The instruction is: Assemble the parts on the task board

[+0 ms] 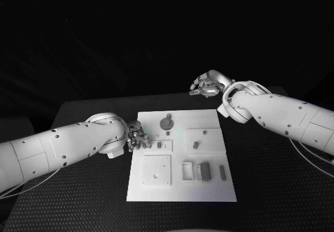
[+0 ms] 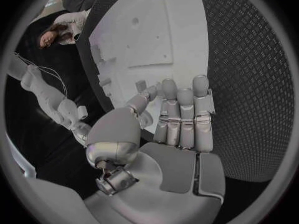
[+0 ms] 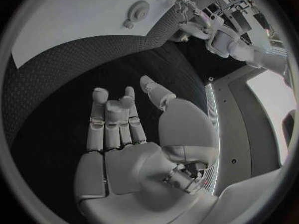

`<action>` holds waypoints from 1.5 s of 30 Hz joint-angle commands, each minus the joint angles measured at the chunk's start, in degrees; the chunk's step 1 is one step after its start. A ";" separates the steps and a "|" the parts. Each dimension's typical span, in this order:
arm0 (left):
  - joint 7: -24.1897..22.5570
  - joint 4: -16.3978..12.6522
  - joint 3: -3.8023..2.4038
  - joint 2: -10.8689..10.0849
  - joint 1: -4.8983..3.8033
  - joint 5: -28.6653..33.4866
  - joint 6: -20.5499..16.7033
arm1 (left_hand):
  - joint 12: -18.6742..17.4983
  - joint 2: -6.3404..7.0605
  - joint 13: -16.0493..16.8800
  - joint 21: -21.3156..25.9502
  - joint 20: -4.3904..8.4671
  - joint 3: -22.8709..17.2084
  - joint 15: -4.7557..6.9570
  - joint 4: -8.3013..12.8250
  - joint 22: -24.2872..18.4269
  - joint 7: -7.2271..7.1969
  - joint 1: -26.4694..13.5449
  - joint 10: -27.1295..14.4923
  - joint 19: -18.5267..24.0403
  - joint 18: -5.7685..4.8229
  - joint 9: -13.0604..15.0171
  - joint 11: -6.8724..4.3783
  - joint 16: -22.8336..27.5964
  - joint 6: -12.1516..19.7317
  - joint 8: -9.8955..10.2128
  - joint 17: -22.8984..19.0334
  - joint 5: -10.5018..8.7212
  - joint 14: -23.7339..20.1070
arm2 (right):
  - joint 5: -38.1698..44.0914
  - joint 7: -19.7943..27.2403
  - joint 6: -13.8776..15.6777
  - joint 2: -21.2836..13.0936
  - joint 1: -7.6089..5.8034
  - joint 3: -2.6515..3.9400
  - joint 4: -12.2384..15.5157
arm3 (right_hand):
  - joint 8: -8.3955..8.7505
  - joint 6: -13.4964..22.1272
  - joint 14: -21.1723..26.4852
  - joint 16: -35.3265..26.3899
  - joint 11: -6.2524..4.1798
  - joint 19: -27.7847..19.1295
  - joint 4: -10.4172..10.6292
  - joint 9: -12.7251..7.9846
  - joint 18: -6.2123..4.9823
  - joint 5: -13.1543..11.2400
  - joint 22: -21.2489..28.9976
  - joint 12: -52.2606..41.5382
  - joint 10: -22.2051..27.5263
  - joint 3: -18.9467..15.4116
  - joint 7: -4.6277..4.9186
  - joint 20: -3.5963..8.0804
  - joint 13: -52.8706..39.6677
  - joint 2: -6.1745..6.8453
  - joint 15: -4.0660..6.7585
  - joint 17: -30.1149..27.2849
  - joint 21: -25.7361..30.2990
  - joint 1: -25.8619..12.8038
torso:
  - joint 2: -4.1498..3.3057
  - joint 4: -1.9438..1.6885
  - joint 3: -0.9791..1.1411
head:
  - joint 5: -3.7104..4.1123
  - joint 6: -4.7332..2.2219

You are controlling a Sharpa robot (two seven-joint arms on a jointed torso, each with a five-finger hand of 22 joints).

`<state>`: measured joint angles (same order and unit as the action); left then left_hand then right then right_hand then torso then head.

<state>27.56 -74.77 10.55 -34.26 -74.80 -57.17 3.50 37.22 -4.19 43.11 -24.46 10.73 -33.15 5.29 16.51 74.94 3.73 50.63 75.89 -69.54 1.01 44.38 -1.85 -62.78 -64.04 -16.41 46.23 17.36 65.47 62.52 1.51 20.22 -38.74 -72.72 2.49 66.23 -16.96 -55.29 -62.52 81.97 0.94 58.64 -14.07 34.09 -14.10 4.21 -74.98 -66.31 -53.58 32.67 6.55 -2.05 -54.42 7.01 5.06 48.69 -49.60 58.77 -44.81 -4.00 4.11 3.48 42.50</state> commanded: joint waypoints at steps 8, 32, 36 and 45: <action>0.93 1.58 0.05 0.05 0.06 3.15 2.28 | 0.47 -0.20 0.14 -0.45 0.69 -1.74 0.56 0.28 1.45 -1.70 0.60 1.84 0.16 1.20 0.67 -2.30 -0.38 -2.32 -0.40 0.04 4.32 0.27 | 0.14 0.61 -0.69 0.11 0.09 0.03 -0.01 | 0.32 0.04 0.49 0.03 -0.10 -0.35 -0.20 0.00 -0.90 0.34 -0.89 -0.31 0.35 -0.12 0.49 -0.10 0.08 -0.30 0.08 -0.06 0.22 -0.07 | -0.02 0.01 0.02 | 0.07 0.02; 1.01 3.15 0.03 1.16 -0.59 3.33 6.76 | 1.25 0.07 0.47 -1.32 0.75 -1.74 0.60 0.28 1.47 -1.82 0.72 1.72 0.58 1.19 1.09 -2.42 -1.25 -2.45 -0.55 0.12 5.60 0.09 | 0.14 0.61 -0.75 0.23 0.09 0.03 -0.11 | 0.33 0.05 0.49 0.04 -0.10 -0.35 -0.25 0.00 -0.90 0.34 -0.89 -0.34 0.36 -0.09 0.50 -0.10 0.11 -0.34 0.08 -0.08 0.22 -0.01 | 0.03 -0.04 0.04 | 0.15 0.27; 1.20 3.37 0.03 1.29 -0.63 3.33 5.85 | 1.33 0.09 0.50 -1.43 0.75 -1.73 0.61 0.25 1.47 -1.83 0.72 1.71 0.59 1.19 1.14 -2.43 -1.34 -2.47 -0.56 0.12 5.69 0.08 | 0.14 0.62 -0.73 0.23 0.10 0.03 -0.13 | 0.33 0.05 0.49 0.04 -0.10 -0.35 -0.26 0.00 -0.90 0.34 -0.89 -0.34 0.36 -0.09 0.50 -0.10 0.11 -0.34 0.08 -0.08 0.22 0.00 | 0.01 -0.04 0.00 | 0.17 0.26; 1.86 3.51 0.05 2.05 -0.66 2.35 5.66 | 1.45 -0.17 0.53 -1.61 0.73 -1.64 0.62 0.20 1.44 -1.81 0.48 1.65 0.64 1.17 1.22 -2.41 -1.46 -2.43 -0.56 0.08 5.67 0.02 | 0.14 0.63 -0.72 0.21 0.10 0.03 -0.06 | 0.33 0.04 0.49 0.05 -0.10 -0.35 -0.27 0.00 -0.90 0.34 -0.89 -0.35 0.36 -0.09 0.50 -0.10 0.12 -0.35 0.08 -0.09 0.22 0.00 | 0.02 -0.05 -0.01 | 0.13 0.29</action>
<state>27.85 -71.38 10.48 -32.31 -75.50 -53.58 8.37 38.29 -3.96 43.58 -25.79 10.73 -33.15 5.46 16.51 74.91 3.83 50.85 75.82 -69.52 1.00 45.59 -2.15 -63.90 -64.15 -16.81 46.29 18.03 65.34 62.52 1.55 20.12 -38.56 -72.66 2.49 66.10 -16.97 -55.32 -62.25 81.97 0.93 58.65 -14.07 34.09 -14.10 4.21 -74.99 -66.31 -53.58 32.67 6.54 -2.05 -54.38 7.01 5.17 48.65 -49.60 58.77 -44.79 -4.05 4.11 3.66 42.70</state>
